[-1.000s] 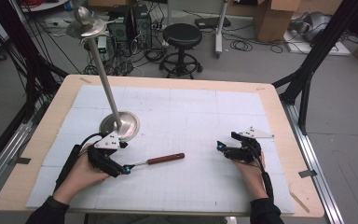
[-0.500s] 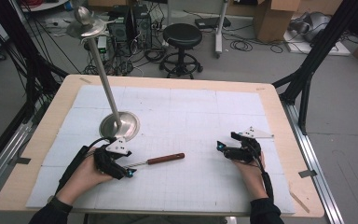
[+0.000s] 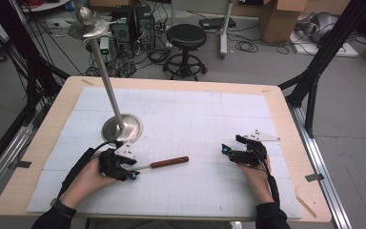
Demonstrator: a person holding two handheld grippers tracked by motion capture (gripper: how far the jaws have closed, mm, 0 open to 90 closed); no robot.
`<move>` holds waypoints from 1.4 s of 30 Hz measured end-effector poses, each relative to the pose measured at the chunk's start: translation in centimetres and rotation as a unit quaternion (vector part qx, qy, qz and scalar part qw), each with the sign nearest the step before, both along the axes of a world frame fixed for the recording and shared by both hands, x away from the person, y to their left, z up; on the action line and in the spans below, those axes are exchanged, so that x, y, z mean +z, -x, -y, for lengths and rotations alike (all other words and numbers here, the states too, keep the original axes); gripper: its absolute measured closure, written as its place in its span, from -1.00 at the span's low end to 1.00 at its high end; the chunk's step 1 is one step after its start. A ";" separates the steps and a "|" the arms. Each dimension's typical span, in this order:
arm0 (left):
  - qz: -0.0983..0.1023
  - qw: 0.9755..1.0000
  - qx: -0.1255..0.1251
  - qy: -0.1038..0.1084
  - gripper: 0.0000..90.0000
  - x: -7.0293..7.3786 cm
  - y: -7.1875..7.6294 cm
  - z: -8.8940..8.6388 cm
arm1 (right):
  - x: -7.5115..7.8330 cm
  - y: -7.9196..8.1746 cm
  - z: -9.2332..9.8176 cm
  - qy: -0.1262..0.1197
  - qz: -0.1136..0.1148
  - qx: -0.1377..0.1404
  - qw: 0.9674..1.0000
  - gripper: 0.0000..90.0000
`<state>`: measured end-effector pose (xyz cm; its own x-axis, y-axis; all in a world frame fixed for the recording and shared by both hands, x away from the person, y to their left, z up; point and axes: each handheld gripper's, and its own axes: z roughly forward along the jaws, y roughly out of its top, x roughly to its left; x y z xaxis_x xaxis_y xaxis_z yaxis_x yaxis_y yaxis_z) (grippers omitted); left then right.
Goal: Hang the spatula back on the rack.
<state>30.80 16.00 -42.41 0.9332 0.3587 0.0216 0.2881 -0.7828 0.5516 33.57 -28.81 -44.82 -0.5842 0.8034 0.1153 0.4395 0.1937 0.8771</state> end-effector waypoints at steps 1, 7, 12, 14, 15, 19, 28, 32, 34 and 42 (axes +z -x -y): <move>0.000 1.000 -0.006 -0.002 0.32 0.0 0.0 0.1 | 0.0 0.0 0.0 0.001 0.000 0.000 1.000 -0.51; -0.020 1.000 0.001 -0.007 0.43 0.1 -0.5 0.2 | 0.0 0.0 0.0 0.001 0.000 0.000 1.000 -0.50; -0.022 0.999 0.005 -0.027 0.53 0.4 -0.5 0.8 | 0.0 0.0 -0.1 0.002 0.000 0.000 1.000 -0.50; -0.023 0.999 -0.001 -0.029 0.68 0.4 -0.5 1.1 | 0.0 0.0 -0.1 0.002 -0.001 0.001 1.000 -0.50; -0.022 0.999 -0.003 -0.034 0.79 0.4 -0.4 1.2 | 0.0 0.0 -0.1 0.002 -0.001 0.001 1.000 -0.50; -0.014 0.999 -0.006 -0.041 0.83 0.5 -0.2 1.5 | 0.0 0.0 0.0 0.001 -0.001 0.001 1.000 -0.50; -0.020 0.998 -0.005 -0.054 0.87 0.7 -0.2 1.8 | 0.0 0.0 0.0 0.001 -0.001 0.002 1.000 -0.51; -0.024 0.998 -0.004 -0.052 0.87 0.6 -0.3 1.7 | 0.0 0.0 -0.1 0.002 -0.002 0.002 1.000 -0.51; -0.025 0.999 -0.004 -0.048 0.87 0.6 -0.4 1.6 | 0.0 0.0 -0.1 0.002 -0.002 0.000 1.000 -0.51; -0.006 1.000 -0.008 -0.024 0.88 0.5 -0.1 1.1 | 0.0 0.0 0.0 -0.004 -0.003 -0.002 1.000 -0.49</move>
